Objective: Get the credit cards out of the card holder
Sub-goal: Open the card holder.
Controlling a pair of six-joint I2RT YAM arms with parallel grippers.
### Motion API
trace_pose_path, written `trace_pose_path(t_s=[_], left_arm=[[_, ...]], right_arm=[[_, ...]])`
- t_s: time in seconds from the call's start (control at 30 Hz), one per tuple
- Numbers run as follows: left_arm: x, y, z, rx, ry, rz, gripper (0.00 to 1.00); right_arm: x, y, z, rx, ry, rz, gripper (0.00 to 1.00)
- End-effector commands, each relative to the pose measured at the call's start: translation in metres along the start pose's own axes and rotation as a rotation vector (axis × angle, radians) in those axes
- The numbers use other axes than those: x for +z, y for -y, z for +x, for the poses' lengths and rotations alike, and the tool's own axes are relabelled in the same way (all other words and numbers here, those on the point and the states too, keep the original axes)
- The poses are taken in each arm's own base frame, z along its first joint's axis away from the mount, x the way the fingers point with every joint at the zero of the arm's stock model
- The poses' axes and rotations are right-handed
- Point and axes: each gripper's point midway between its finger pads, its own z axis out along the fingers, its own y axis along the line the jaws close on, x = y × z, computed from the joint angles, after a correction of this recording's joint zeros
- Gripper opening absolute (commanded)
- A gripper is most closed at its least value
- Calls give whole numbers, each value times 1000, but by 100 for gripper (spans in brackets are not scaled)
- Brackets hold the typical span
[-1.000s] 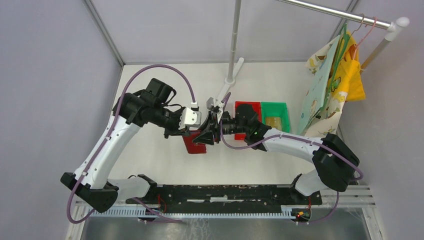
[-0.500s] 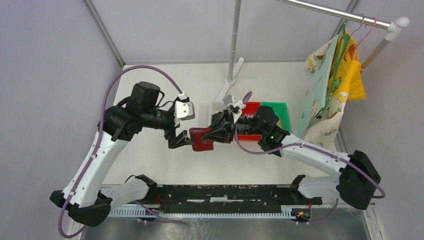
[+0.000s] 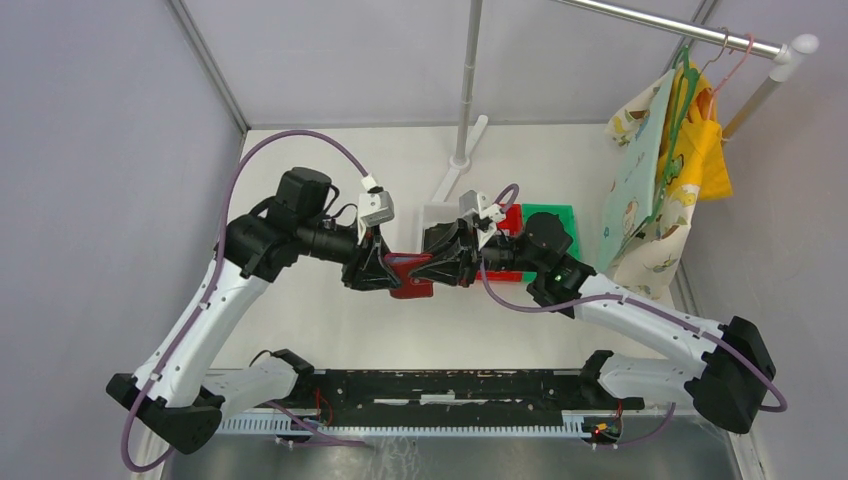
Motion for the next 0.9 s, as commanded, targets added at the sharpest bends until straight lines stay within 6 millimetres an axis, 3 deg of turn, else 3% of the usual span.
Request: trace_pose_path(t_s=[0.0,0.17,0.37,0.43,0.53,0.6,0.67,0.77,0.87], left_arm=[[-1,19,-8,-46,56,77,46],[-2,24,-6,-53,72,91,43],[-8,27,-15,-1,117,56,10],[-11,29,-21,28,147,37,5],[-14,29,-23,41,172,18,7],[-13,31,-21,27,175,26,27],[-13,34,-19,20,175,38,39],[-14,34,-21,20,184,35,41],[-14,34,-24,16,194,33,33]], right_arm=[[8,-7,-59,-80,148,-14,0],[9,-13,-79,-71,222,-34,0],[5,-14,-90,-62,275,-14,0],[3,-13,-93,-55,300,0,0],[-1,-8,-98,-32,347,38,0],[-2,-8,-104,-16,383,41,0],[-2,-10,-109,2,407,29,0],[-2,-13,-114,16,429,8,0],[-1,-14,-114,27,430,1,0]])
